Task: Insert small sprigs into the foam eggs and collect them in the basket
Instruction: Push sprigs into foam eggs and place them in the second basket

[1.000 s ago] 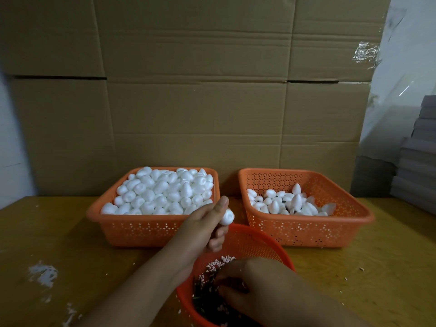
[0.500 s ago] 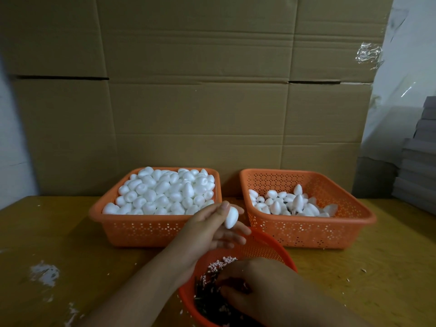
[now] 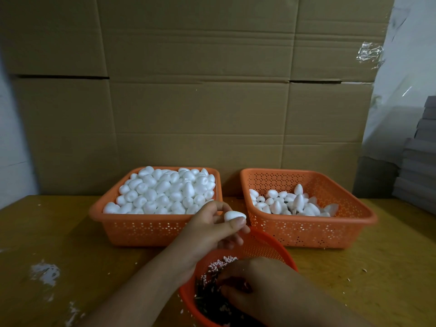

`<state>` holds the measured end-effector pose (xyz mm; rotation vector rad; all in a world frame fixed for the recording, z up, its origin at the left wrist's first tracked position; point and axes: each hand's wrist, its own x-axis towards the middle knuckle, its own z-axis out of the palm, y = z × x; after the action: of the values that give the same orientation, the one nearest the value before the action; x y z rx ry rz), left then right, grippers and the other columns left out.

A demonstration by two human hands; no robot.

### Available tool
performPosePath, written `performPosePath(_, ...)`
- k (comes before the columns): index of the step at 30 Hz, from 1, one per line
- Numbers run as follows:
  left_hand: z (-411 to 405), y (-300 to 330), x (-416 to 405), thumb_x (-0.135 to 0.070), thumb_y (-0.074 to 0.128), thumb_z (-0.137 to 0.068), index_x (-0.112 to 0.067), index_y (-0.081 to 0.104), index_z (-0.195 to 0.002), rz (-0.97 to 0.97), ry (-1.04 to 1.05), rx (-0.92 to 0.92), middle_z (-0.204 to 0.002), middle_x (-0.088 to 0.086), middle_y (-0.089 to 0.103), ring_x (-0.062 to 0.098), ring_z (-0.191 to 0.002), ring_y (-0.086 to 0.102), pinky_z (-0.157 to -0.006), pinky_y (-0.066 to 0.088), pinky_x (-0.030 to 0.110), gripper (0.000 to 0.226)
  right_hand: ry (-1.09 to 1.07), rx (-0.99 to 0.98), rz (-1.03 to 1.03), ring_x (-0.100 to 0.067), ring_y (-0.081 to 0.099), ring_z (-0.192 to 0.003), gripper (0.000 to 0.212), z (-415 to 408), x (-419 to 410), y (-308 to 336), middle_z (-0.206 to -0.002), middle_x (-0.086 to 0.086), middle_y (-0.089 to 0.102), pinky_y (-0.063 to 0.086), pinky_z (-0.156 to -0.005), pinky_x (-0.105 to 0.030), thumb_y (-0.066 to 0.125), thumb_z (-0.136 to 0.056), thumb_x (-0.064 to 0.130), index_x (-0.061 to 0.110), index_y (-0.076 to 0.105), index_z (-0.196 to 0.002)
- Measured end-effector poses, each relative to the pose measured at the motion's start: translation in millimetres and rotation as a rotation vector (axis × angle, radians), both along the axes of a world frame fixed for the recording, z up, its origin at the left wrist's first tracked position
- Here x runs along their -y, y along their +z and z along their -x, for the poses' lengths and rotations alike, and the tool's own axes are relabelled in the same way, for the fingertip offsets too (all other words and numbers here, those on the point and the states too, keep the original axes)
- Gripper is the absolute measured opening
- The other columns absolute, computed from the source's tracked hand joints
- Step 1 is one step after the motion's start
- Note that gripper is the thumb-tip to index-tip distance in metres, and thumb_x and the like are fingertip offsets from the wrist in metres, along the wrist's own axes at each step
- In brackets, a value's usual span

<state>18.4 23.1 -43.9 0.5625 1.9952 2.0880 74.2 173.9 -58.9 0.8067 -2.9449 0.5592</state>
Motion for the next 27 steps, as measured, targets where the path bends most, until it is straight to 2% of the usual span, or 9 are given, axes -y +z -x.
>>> performPosePath(6,-0.4,0.4,4.1,0.000,0.068,-0.086,-0.015,0.058,-0.099,-0.042,-0.036,-0.021,-0.103,0.010,0.075,0.012,-0.078,0.068,-0.065,0.052,0.022,0.022,0.004,0.009,0.014,0.000,0.062,-0.096,0.034,-0.2,-0.8,0.3,-0.112,0.017,0.067,0.049,-0.083,-0.016,0.051,-0.089,0.047,0.051,0.049,-0.123)
performPosePath(9,-1.5,1.1,4.4,0.004,0.066,-0.086,-0.023,0.069,-0.085,-0.033,-0.021,-0.041,-0.104,0.007,0.075,0.011,-0.079,0.068,-0.065,0.052,0.020,0.027,0.003,0.000,0.016,0.000,0.061,-0.096,0.035,0.7,-0.4,0.0,-0.112,0.018,0.067,0.047,-0.081,-0.014,0.051,-0.089,0.047,0.054,0.046,-0.123)
performPosePath(11,-2.4,1.5,3.8,0.003,0.065,-0.087,-0.023,0.071,-0.086,-0.028,-0.018,-0.048,-0.105,0.005,0.074,0.011,-0.079,0.068,-0.065,0.052,0.020,0.027,0.005,0.005,0.013,0.000,0.062,-0.096,0.034,1.0,-0.5,-0.4,-0.111,0.017,0.067,0.048,-0.081,-0.015,0.050,-0.089,0.047,0.053,0.048,-0.122)
performPosePath(13,-2.7,1.6,3.7,-0.001,0.064,-0.089,-0.018,0.070,-0.096,-0.051,-0.013,-0.049,-0.107,0.006,0.074,0.012,-0.080,0.068,-0.065,0.052,0.020,0.019,0.004,0.012,0.010,-0.001,0.063,-0.095,0.034,0.9,-0.8,-0.9,-0.111,0.017,0.068,0.050,-0.083,-0.019,0.049,-0.088,0.049,0.051,0.050,-0.122)
performPosePath(15,-3.4,2.9,3.3,-0.014,0.064,-0.090,-0.015,0.066,-0.108,-0.080,-0.002,-0.044,-0.108,0.006,0.074,0.014,-0.081,0.070,-0.066,0.053,0.020,0.017,0.002,0.012,0.009,-0.001,0.063,-0.094,0.034,1.0,-0.8,-0.9,-0.110,0.016,0.068,0.051,-0.084,-0.022,0.049,-0.088,0.049,0.050,0.049,-0.122)
performPosePath(18,-4.0,3.8,2.3,-0.042,0.057,-0.088,-0.017,0.062,-0.116,-0.057,0.005,-0.019,-0.103,0.007,0.075,0.018,-0.081,0.071,-0.068,0.054,0.023,0.038,0.003,0.006,0.001,-0.002,0.064,-0.094,0.035,1.5,-0.4,-1.0,-0.109,0.014,0.069,0.051,-0.084,-0.024,0.048,-0.088,0.050,0.049,0.049,-0.123)
performPosePath(21,-2.9,2.9,1.2,-0.055,0.053,-0.084,-0.016,0.066,-0.110,-0.041,0.020,-0.015,-0.094,0.009,0.076,0.018,-0.079,0.071,-0.067,0.054,0.024,0.049,0.000,0.011,-0.003,-0.001,0.064,-0.096,0.035,1.4,-0.1,-0.4,-0.111,0.016,0.068,0.051,-0.086,-0.024,0.048,-0.087,0.050,0.050,0.049,-0.122)
performPosePath(24,-0.5,1.8,-0.7,-0.059,0.060,-0.073,-0.018,0.076,-0.092,-0.076,0.067,-0.017,-0.079,0.000,0.068,0.008,-0.068,0.060,-0.060,0.050,0.022,0.048,0.000,0.018,0.000,-0.001,0.063,-0.097,0.035,1.4,-0.7,0.5,-0.112,0.018,0.067,0.051,-0.088,-0.024,0.049,-0.087,0.049,0.052,0.049,-0.122)
performPosePath(27,2.1,-0.2,-1.1,-0.059,0.063,-0.075,-0.023,0.077,-0.093,-0.015,0.082,-0.046,-0.070,-0.006,0.056,0.004,-0.060,0.052,-0.059,0.045,0.024,0.043,0.015,0.039,-0.015,0.000,0.061,-0.103,0.036,1.6,-0.7,1.2,-0.118,0.021,0.063,0.050,-0.092,-0.024,0.055,-0.086,0.048,0.051,0.052,-0.121)
